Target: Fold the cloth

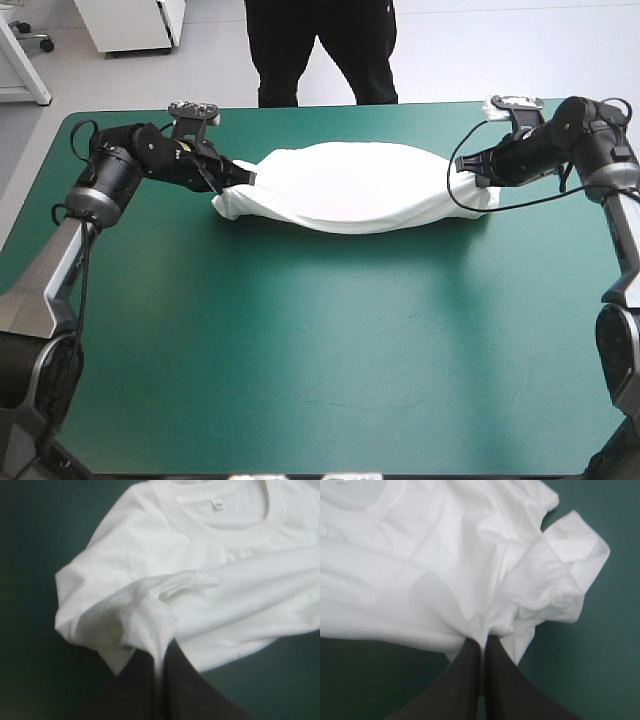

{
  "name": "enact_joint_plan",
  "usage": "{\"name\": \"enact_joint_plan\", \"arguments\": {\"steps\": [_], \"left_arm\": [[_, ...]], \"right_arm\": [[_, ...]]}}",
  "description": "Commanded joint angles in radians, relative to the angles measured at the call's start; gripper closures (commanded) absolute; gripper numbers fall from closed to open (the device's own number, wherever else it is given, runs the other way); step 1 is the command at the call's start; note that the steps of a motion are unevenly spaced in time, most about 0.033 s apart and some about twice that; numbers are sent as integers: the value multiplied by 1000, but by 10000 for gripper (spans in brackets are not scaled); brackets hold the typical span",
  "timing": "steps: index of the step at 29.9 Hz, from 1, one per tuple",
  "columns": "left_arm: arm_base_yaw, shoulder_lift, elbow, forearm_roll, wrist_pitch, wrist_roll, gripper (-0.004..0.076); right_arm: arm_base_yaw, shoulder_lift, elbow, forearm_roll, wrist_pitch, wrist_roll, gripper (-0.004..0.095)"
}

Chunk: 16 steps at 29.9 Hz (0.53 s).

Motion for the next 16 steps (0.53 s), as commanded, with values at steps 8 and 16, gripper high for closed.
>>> {"name": "enact_joint_plan", "arguments": {"steps": [8, 16], "left_arm": [[-4, -223, 280, -22, -31, 29, 733], [-74, -315, 463, -16, -4, 31, 733]], "right_arm": [[0, -224, 303, 17, -36, -49, 925], [145, -343, 534, -111, -64, 3, 925]]}}
